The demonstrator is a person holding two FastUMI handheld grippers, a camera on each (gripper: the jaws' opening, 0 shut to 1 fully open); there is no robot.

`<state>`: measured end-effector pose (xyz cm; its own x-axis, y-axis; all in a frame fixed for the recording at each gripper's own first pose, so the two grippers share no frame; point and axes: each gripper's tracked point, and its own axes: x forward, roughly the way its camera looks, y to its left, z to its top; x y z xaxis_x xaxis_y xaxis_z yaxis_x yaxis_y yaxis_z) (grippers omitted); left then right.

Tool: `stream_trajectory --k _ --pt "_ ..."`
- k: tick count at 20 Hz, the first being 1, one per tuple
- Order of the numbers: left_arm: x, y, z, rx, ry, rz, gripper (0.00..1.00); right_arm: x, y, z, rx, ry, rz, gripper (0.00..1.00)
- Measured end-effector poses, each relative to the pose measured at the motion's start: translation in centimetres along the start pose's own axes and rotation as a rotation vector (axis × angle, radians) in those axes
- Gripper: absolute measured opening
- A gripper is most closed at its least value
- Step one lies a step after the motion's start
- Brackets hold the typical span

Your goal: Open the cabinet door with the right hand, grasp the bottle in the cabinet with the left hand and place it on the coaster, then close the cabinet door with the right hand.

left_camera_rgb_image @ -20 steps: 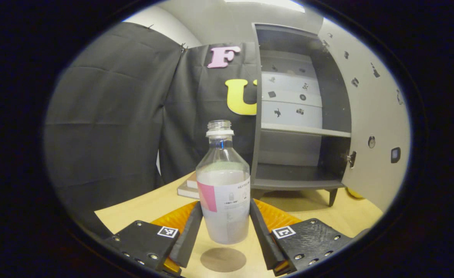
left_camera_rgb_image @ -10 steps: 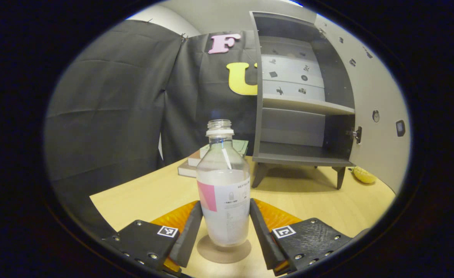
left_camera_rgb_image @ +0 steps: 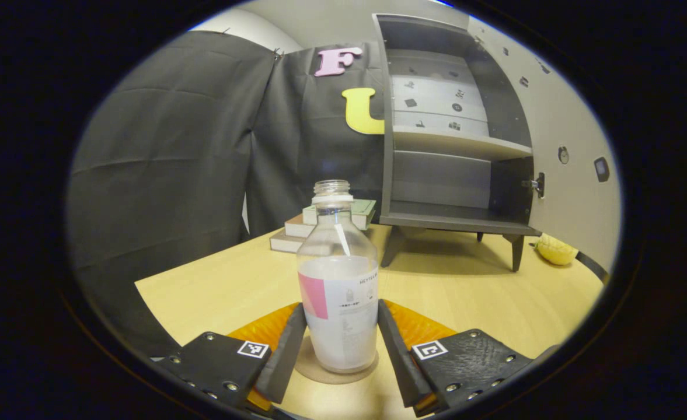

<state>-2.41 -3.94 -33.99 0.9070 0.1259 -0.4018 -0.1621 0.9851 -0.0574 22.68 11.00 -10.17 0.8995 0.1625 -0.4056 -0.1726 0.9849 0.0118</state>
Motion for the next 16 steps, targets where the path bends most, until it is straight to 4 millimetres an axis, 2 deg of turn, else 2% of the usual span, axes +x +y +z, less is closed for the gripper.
stream_trajectory --k 4,5,8,9,10,11,12,16 --pt "-0.7 0.1 -0.5 0.001 0.005 0.013 0.72 0.0 0.4 -0.1 -0.009 0.006 0.016 0.94" --pt "-1.0 0.0 -0.6 0.003 0.012 0.011 0.75 0.0 0.5 0.0 -0.008 0.006 0.019 0.95" --pt "-1.4 -0.1 -0.5 0.03 0.026 0.015 0.76 0.1 0.6 -0.1 0.0 0.003 0.025 0.95" --pt "-1.5 -0.2 -0.3 0.038 0.029 0.015 0.8 0.0 0.7 -0.1 0.002 0.001 0.027 0.95" --pt "-1.7 -0.2 -0.3 0.046 0.032 0.014 0.81 0.0 0.7 -0.1 0.003 -0.001 0.029 0.99" --pt "-1.7 -0.2 0.0 0.055 0.036 0.015 0.84 -0.1 0.7 -0.1 0.004 -0.002 0.031 0.95" --pt "-2.0 -0.4 0.2 0.066 0.038 0.011 0.84 -0.1 0.8 0.0 0.006 -0.005 0.035 0.99" --pt "-3.3 -1.3 3.2 0.102 -0.008 -0.01 0.87 -0.5 0.7 0.5 0.025 -0.024 0.042 0.99"
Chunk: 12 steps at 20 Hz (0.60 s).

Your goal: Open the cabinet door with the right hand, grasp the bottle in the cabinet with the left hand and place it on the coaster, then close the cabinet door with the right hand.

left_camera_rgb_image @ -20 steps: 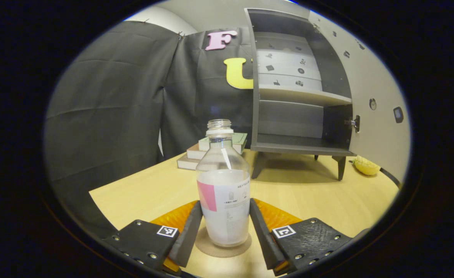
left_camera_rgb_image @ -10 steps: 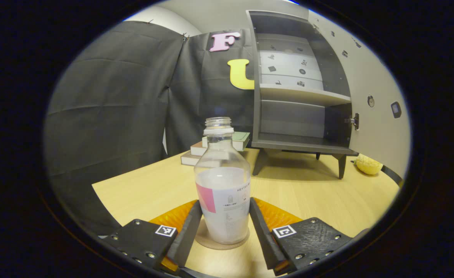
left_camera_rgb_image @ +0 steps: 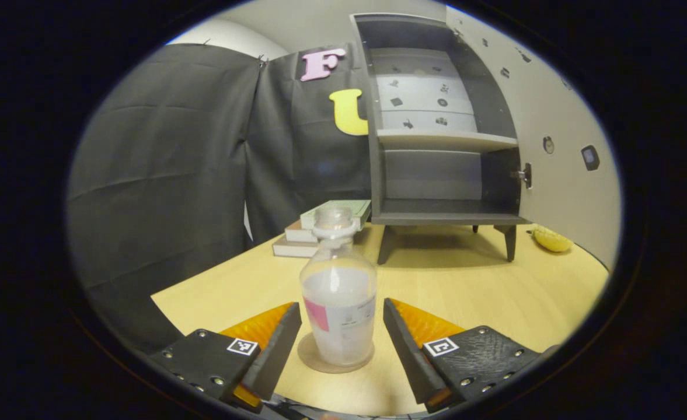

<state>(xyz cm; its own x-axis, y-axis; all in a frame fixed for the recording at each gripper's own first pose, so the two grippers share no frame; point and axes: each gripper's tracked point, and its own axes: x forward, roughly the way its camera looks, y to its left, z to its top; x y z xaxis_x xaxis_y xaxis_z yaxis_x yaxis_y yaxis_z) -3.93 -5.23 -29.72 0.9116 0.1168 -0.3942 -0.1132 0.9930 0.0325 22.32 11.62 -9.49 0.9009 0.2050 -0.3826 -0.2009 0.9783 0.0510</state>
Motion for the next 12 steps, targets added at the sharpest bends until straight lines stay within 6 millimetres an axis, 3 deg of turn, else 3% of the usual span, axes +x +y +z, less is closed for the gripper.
stream_trajectory --k 2,3,4,10,12 --pt "-0.4 0.1 1.9 0.01 -0.023 0.001 0.87 -0.3 -0.2 0.5 0.014 -0.015 0.002 0.95" --pt "-0.7 0.2 3.0 0.013 -0.032 0.003 0.87 -0.5 -0.3 0.9 0.02 -0.024 0.003 0.99" --pt "-1.1 0.3 4.1 0.019 -0.036 0.011 0.87 -0.5 -0.4 1.2 0.026 -0.033 0.006 0.95" --pt "-5.0 0.8 14.8 0.051 -0.149 0.023 0.85 -0.9 0.3 5.5 0.102 -0.099 0.076 0.93" --pt "-6.3 0.6 17.9 0.047 -0.194 0.002 0.87 -0.9 0.6 6.7 0.104 -0.109 0.08 0.98"
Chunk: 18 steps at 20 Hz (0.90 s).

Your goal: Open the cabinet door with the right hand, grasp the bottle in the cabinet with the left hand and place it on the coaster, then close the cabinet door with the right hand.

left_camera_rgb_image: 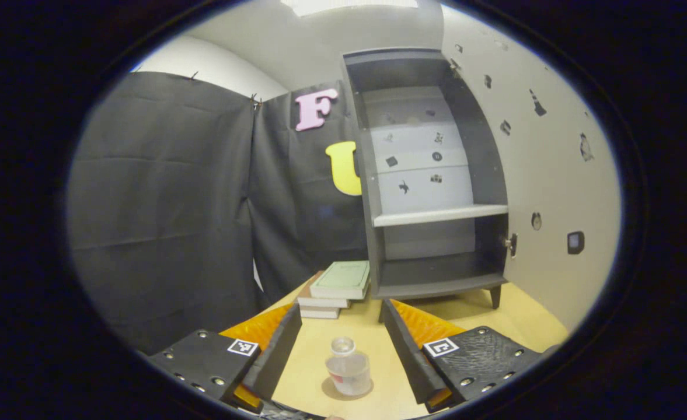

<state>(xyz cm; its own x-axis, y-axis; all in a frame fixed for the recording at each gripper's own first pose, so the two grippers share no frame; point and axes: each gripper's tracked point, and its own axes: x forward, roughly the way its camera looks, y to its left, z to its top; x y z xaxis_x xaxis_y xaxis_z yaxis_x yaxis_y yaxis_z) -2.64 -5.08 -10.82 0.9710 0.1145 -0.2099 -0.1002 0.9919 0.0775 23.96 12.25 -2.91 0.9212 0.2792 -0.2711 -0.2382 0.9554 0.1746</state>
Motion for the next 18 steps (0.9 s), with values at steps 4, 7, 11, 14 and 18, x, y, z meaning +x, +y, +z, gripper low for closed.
stream_trajectory --k 4,7,11,14,18 --pt "-0.1 0.7 3.5 -0.03 -0.043 -0.007 0.85 -0.2 1.8 2.4 0.008 -0.041 0.034 0.98" --pt "0.7 0.7 5.6 -0.052 -0.065 -0.048 0.84 -0.3 2.6 4.2 0.014 -0.073 0.034 0.98" --pt "2.3 2.1 7.1 -0.013 -0.092 -0.083 0.89 0.2 4.6 4.9 0.052 -0.096 0.035 0.98" --pt "3.5 3.5 7.0 -0.011 -0.099 -0.101 0.84 0.4 5.0 4.7 0.078 -0.081 0.023 0.96" --pt "4.9 5.3 6.8 -0.048 -0.097 -0.115 0.84 1.1 6.6 4.2 0.118 -0.053 0.036 0.96"
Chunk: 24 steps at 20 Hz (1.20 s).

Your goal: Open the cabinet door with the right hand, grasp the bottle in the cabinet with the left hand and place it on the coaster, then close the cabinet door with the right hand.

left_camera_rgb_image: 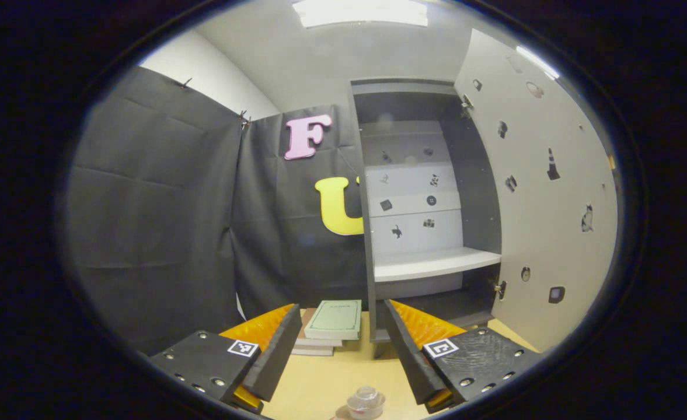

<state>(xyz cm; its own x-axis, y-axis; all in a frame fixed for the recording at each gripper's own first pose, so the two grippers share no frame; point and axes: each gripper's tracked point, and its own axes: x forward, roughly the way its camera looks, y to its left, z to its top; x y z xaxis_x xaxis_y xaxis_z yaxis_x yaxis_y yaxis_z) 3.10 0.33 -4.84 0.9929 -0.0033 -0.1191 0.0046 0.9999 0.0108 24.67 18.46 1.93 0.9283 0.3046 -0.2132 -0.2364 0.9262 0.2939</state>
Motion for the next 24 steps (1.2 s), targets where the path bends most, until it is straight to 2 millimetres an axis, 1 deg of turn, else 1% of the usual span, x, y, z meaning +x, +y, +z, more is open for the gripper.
stream_trajectory --k 1,2,4,5,6,10,11,12,13,14,15,16,18,19,23,24 --pt "0.3 0.4 0.0 -0.004 0.0 -0.006 0.84 0.1 0.4 0.1 -0.007 -0.004 -0.004 0.96" --pt "0.7 0.8 -0.1 -0.004 0.0 -0.009 0.84 0.0 1.1 0.1 -0.02 -0.003 -0.005 0.89" --pt "1.1 1.8 -0.1 -0.003 -0.003 -0.012 0.84 0.1 2.3 0.1 -0.052 -0.01 -0.007 0.89" --pt "1.3 2.2 -0.1 -0.008 -0.006 -0.015 0.87 0.1 2.9 0.1 -0.068 -0.012 -0.006 0.89" --pt "1.5 2.5 -0.2 -0.015 -0.005 -0.018 0.84 0.4 3.4 0.1 -0.082 -0.013 -0.003 0.89" --pt "2.2 3.7 -1.0 -0.017 0.007 -0.024 0.84 0.5 5.6 -0.4 -0.11 -0.019 0.014 0.89" --pt "2.3 4.1 -1.0 -0.015 0.008 -0.024 0.87 0.6 6.0 -0.5 -0.113 -0.021 0.019 0.89" --pt "2.1 4.4 -1.2 -0.017 0.008 -0.024 0.87 0.9 6.6 -0.6 -0.114 -0.022 0.025 0.96" --pt "1.9 5.0 -1.2 -0.025 0.008 -0.021 0.84 1.2 7.0 -0.7 -0.112 -0.023 0.03 0.96" --pt "1.8 5.7 -1.3 -0.035 0.006 -0.018 0.84 1.6 7.6 -0.9 -0.111 -0.022 0.036 0.96" --pt "1.6 6.1 -1.3 -0.041 0.006 -0.015 0.87 1.8 8.1 -1.0 -0.111 -0.023 0.041 0.96" --pt "1.5 6.6 -1.5 -0.045 0.007 -0.012 0.84 2.1 8.7 -1.1 -0.112 -0.024 0.047 0.96" --pt "1.2 7.7 -1.6 -0.047 0.004 -0.004 0.84 2.4 9.6 -1.2 -0.118 -0.025 0.059 0.96" --pt "1.2 8.1 -1.6 -0.046 0.002 0.0 0.87 2.5 10.2 -1.3 -0.12 -0.025 0.067 0.97" --pt "0.5 9.9 -1.7 -0.052 -0.003 0.02 0.87 3.9 12.0 -1.6 -0.114 -0.031 0.098 0.97" --pt "0.4 10.4 -1.8 -0.053 -0.004 0.026 0.84 4.5 12.5 -1.6 -0.108 -0.034 0.104 0.96"
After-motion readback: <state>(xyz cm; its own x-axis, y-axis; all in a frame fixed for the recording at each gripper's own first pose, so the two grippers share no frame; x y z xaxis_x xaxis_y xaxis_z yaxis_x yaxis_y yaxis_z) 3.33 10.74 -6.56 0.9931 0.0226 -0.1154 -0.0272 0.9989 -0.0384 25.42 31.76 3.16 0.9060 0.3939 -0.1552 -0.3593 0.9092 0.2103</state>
